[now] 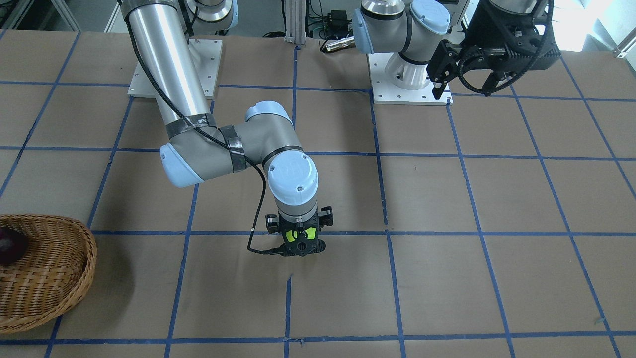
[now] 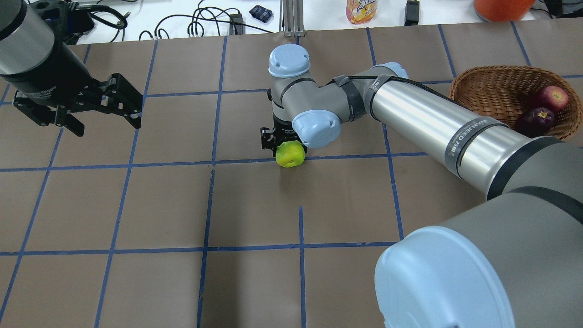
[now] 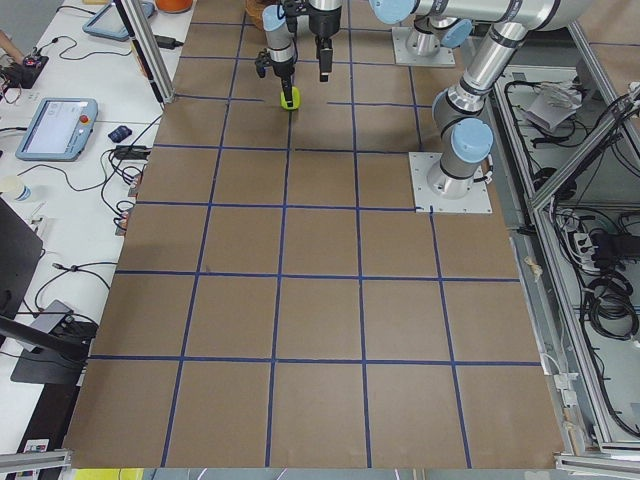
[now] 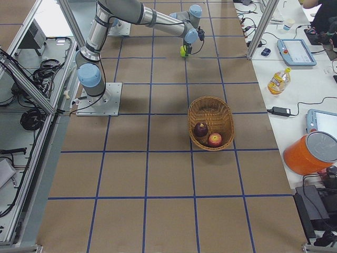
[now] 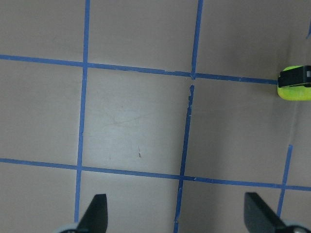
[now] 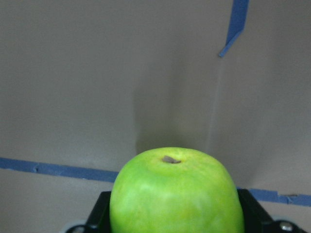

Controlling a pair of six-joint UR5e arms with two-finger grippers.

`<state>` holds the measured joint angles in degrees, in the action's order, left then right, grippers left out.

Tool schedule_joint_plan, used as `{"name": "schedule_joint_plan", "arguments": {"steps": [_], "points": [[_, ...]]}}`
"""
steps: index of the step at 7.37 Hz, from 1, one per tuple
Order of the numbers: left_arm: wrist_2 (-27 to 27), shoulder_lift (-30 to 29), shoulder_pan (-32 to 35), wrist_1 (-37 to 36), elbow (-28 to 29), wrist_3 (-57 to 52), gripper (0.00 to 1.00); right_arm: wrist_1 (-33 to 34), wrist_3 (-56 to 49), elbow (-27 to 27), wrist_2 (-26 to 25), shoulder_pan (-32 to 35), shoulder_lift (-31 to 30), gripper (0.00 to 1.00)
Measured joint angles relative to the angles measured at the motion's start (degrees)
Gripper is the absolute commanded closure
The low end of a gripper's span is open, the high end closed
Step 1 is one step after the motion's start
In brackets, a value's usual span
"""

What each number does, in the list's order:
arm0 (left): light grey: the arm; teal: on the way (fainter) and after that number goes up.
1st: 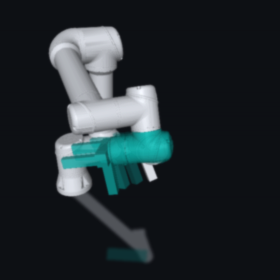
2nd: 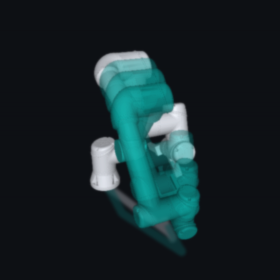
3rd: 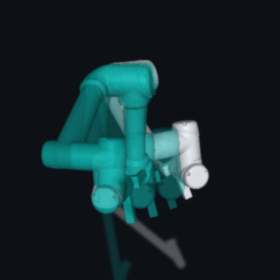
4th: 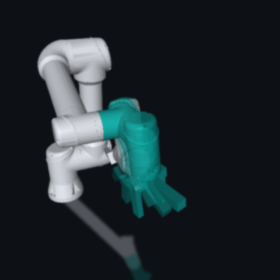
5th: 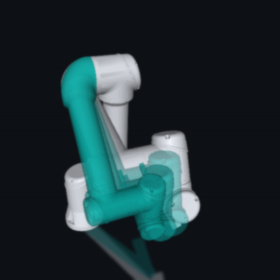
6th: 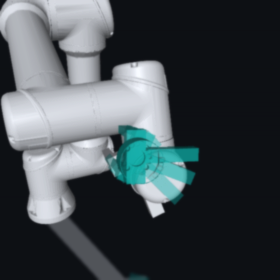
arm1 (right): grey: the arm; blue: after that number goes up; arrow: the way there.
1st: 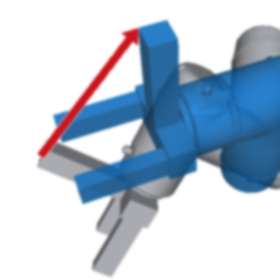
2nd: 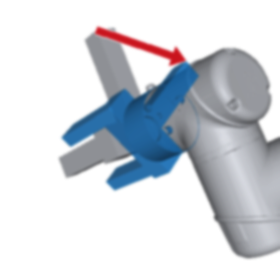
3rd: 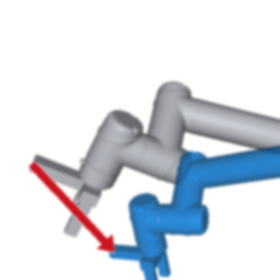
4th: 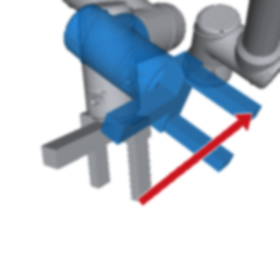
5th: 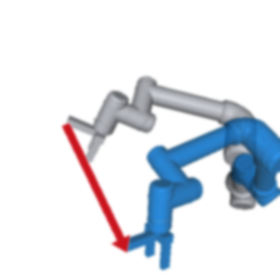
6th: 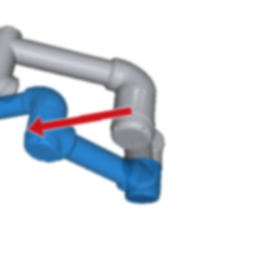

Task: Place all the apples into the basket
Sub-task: 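Carry the green apple with the right gripper over the basket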

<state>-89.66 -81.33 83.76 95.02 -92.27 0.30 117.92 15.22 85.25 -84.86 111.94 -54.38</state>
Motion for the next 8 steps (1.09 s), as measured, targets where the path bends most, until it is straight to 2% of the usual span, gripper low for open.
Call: {"name": "schedule_joint_plan", "arguments": {"steps": [2,3,6,8], "points": [[1.84,0.35,0.0,-0.17,-0.08,-0.13,0.0,-0.66,-0.44,-0.76,-0.12,-1.53,-2.84,1.0],[2.07,0.35,0.0,-0.49,-0.1,-0.17,0.0,-3.01,-0.45,-1.18,-0.32,-3.52,-5.45,1.0],[2.26,1.0,0.05,-0.49,-0.38,-0.26,0.0,-11.04,-5.59,-1.88,-6.64,-17.63,-11.51,1.0],[2.52,1.5,0.08,-0.58,-0.72,-0.16,0.0,-11.56,-14.88,-1.86,-9.16,-27.27,-11.92,1.0]]}}
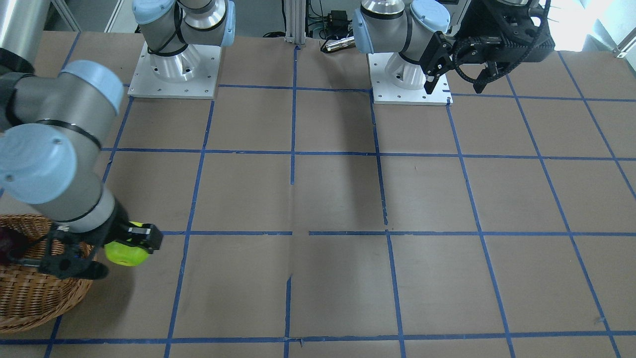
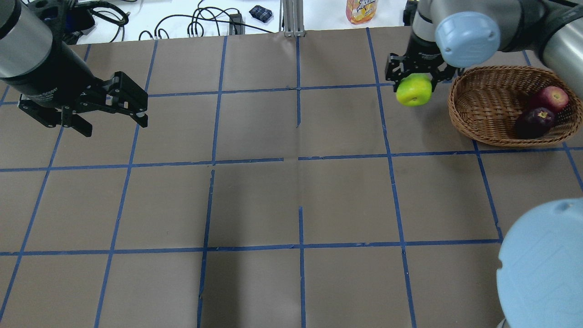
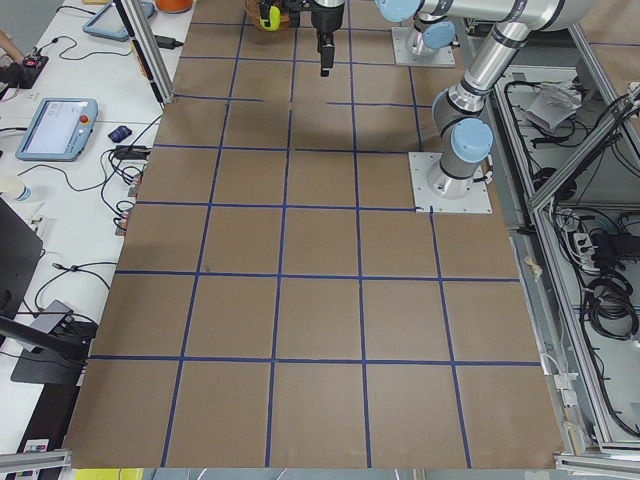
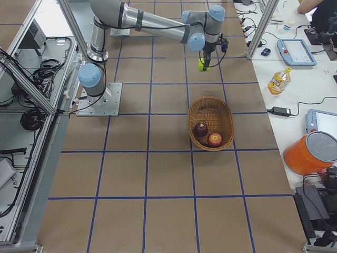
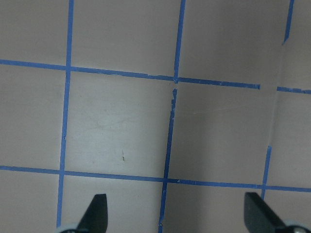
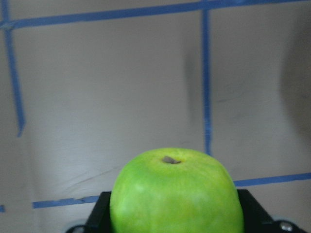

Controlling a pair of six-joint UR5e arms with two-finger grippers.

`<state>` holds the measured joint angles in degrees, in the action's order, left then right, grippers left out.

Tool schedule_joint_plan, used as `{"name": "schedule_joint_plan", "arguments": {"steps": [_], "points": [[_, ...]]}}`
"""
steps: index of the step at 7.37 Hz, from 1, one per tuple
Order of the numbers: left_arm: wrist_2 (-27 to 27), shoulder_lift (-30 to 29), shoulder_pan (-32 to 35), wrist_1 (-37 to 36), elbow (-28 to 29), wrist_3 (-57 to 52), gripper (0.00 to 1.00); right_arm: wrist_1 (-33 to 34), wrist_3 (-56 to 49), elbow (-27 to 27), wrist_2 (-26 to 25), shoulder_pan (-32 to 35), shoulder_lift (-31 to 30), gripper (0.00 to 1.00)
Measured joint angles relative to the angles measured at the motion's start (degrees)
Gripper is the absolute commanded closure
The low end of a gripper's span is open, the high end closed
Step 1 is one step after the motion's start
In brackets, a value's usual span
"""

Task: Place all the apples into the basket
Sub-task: 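Carry the green apple with the right gripper over the basket, then lower the green apple into the basket and open the right gripper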

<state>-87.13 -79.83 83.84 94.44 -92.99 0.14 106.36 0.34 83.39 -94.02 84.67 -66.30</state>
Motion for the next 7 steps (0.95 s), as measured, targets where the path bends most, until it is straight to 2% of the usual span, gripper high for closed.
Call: {"name": "schedule_joint_plan", "arguments": {"steps": [3,4,5,6,7], "points": [[-0.05,1.05,0.03,0.5,-0.19,0.26,0.0,4.04,-14.69,-0.01,-1.35,-9.63,2.48,1.0],[-0.29,1.36,0.06,0.66,-0.3,0.15,0.0,5.61,-18.04,0.2,-1.48,-11.65,3.75,0.84],[-0.44,1.62,0.08,0.76,-0.48,0.08,0.0,6.4,-19.85,0.53,-1.49,-12.98,5.01,0.62],[-0.46,1.81,0.05,0.87,-0.74,-0.05,0.0,6.74,-20.84,0.79,-1.59,-13.62,6.1,0.33],[-0.75,2.05,0.03,1.23,-0.95,-0.27,0.0,6.87,-21.6,0.96,-1.7,-14.08,6.86,0.17]]}}
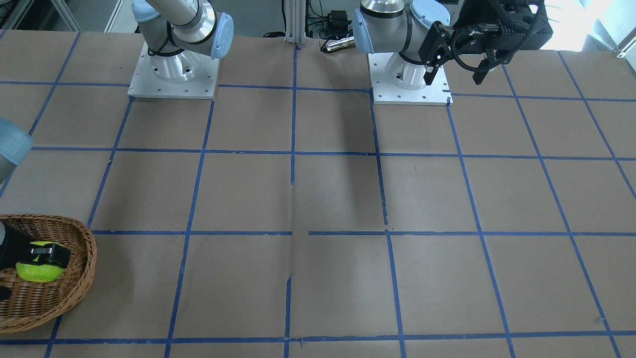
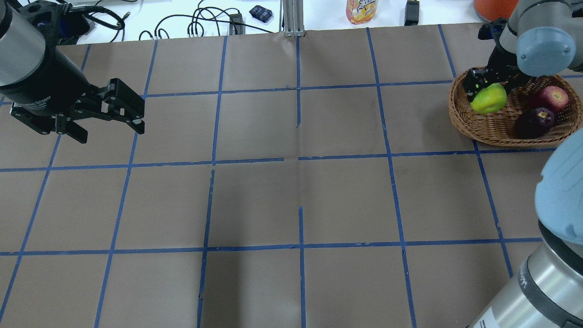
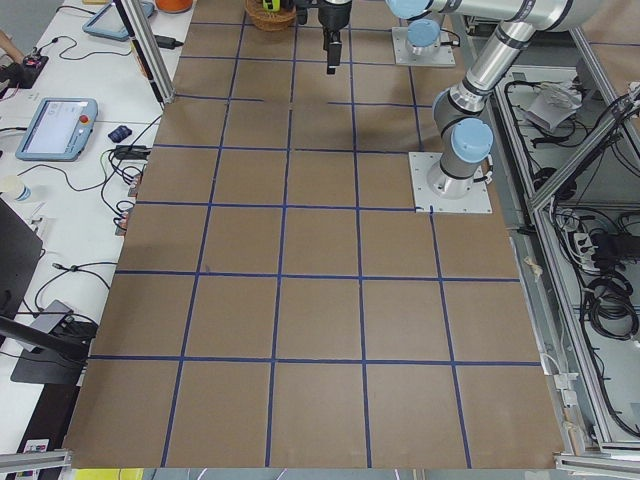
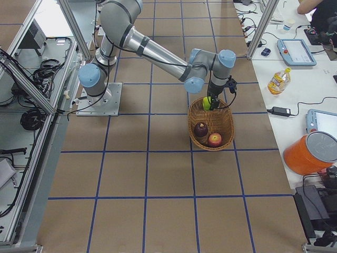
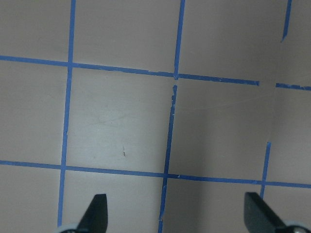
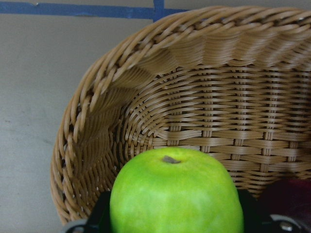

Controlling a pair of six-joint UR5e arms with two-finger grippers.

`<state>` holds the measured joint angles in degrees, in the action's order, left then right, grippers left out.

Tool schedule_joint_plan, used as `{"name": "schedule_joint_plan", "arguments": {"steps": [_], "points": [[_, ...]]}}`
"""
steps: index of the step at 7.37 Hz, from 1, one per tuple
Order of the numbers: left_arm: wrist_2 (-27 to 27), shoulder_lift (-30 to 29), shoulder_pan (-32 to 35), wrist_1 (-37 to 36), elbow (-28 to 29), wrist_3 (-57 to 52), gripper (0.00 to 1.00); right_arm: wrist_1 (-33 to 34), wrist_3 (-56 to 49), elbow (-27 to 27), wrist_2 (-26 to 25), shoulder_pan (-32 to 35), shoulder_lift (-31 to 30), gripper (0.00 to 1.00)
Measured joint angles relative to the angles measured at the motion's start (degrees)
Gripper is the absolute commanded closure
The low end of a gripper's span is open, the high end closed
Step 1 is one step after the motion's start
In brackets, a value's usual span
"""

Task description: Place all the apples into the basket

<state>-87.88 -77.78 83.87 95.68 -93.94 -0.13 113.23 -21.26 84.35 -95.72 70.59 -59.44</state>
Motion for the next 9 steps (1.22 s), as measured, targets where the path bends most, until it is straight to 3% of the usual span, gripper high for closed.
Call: {"name": "schedule_joint_plan", "arguments": {"steps": [1,5,9], "points": [[-0.93,0.34,0.03,0.59,-0.19,0.03,0.0,-0.13,-1.01,0.12,-0.07,-0.51,0.57,0.0],[-1.97,0.63,0.06,0.07,-1.44,0.23,0.0,-2.88,-4.47,-0.38,0.04,-3.18,0.41,0.0],[-2.2,-0.51,-0.6,-2.13,-2.18,-0.49,0.0,-20.0,-1.63,-1.58,2.21,-2.08,-12.36,0.0]]}}
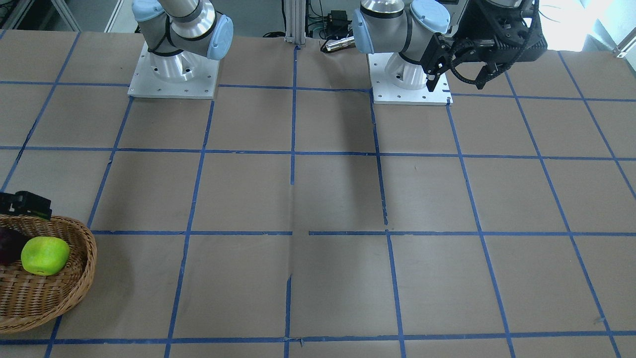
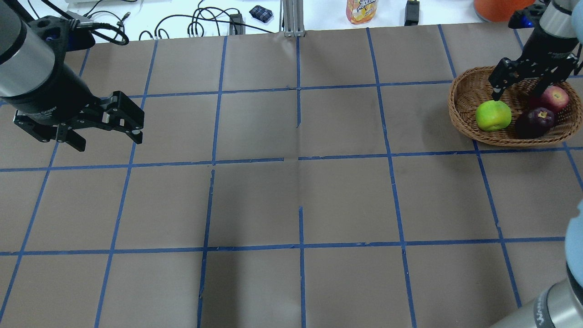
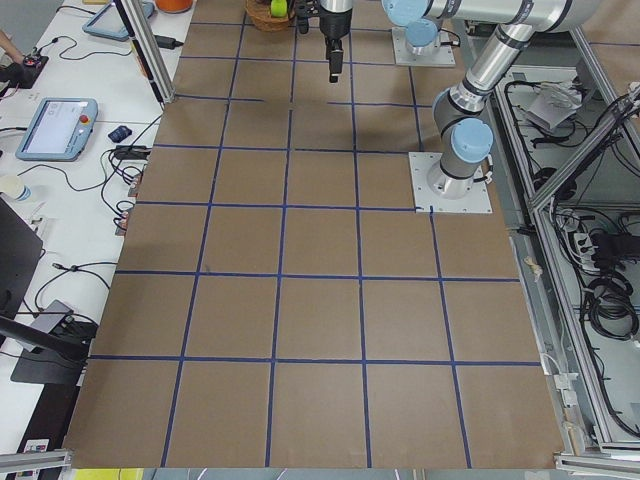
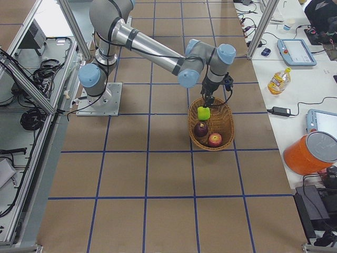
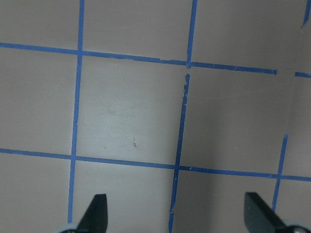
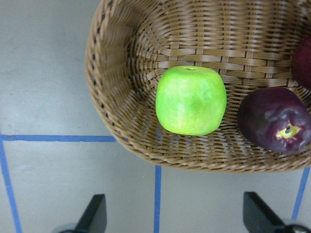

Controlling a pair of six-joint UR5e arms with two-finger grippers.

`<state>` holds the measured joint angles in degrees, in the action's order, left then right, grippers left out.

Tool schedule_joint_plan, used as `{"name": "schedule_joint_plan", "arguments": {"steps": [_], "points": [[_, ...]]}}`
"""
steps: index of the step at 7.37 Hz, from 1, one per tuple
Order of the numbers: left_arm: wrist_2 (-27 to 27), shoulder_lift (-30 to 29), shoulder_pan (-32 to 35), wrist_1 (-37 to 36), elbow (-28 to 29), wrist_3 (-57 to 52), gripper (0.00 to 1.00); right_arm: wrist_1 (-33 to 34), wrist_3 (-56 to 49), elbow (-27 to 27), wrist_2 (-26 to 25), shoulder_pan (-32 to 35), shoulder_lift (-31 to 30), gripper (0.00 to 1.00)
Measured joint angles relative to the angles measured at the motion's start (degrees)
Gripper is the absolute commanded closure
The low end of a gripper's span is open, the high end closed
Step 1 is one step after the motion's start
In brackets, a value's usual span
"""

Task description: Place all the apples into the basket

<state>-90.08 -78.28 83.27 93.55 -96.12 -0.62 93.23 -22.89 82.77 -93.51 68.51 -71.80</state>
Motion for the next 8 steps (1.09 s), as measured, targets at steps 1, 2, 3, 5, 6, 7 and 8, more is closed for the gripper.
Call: {"name": "schedule_joint_plan", "arguments": {"steps": [1,2,3,5,6,7,8], "points": [[0.71,-0.65,-0.48,-2.27,-0.6,0.15,0.0,-5.16,0.33,-0.01,2.39,0.42,-4.41,0.0],[1.47,-1.37,-0.66,-5.23,-1.51,0.26,0.0,-10.28,1.86,0.03,5.09,0.94,-8.59,0.0],[1.66,-1.47,-0.66,-8.21,-2.2,0.01,0.0,-13.6,4.84,0.15,6.81,2.01,-11.82,0.0],[1.76,-1.27,-0.74,-10.54,-2.96,-0.19,0.0,-15.49,10.19,0.66,7.1,7.39,-14.84,0.0],[1.68,-1.24,-0.76,-10.53,-3.24,-0.21,0.0,-15.47,14.7,1.38,6.99,10.96,-15.48,0.0],[1.62,-1.01,-0.71,-10.01,-3.36,-0.2,0.0,-15.16,18.59,2.3,5.97,14.43,-15.82,0.0],[1.54,-0.7,-0.66,-8.81,-3.29,-0.18,0.0,-14.87,20.99,3.11,3.99,17.12,-15.99,0.0]]}}
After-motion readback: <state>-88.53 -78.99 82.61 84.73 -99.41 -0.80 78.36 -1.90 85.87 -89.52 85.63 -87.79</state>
